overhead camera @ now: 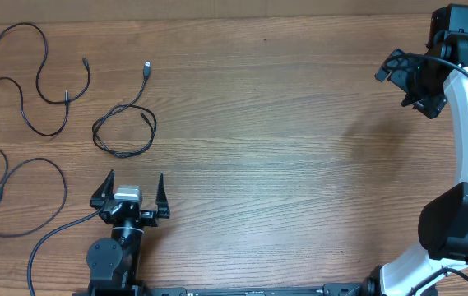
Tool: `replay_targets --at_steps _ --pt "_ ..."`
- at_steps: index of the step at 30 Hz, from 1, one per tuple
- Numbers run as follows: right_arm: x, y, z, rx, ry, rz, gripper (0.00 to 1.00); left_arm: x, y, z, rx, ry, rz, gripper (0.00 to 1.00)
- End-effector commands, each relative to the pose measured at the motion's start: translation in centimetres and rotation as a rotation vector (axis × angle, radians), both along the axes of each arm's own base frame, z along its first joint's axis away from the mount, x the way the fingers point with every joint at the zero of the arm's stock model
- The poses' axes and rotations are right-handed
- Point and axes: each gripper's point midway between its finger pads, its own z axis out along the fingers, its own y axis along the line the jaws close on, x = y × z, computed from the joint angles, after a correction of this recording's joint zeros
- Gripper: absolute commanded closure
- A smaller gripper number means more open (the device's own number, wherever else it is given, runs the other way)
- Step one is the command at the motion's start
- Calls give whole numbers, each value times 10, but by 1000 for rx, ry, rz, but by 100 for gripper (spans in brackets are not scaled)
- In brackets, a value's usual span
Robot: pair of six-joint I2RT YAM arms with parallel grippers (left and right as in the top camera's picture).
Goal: Untangle cables
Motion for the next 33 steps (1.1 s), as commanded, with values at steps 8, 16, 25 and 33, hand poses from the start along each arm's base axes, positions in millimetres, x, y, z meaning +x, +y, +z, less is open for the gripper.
replay_targets --at_steps 8,16,25,33 --pt "0 -2 8 -11 -23 -2 0 0 1 -1 -40 -3 7 0" --pt "0 -2 8 -11 -23 -2 0 0 1 -1 -39 -2 6 0" --pt "0 -2 8 -11 -23 -2 0 0 1 -1 -39 -2 6 0" --pt "0 -2 8 -11 -23 -2 0 0 1 -1 -39 -2 6 1"
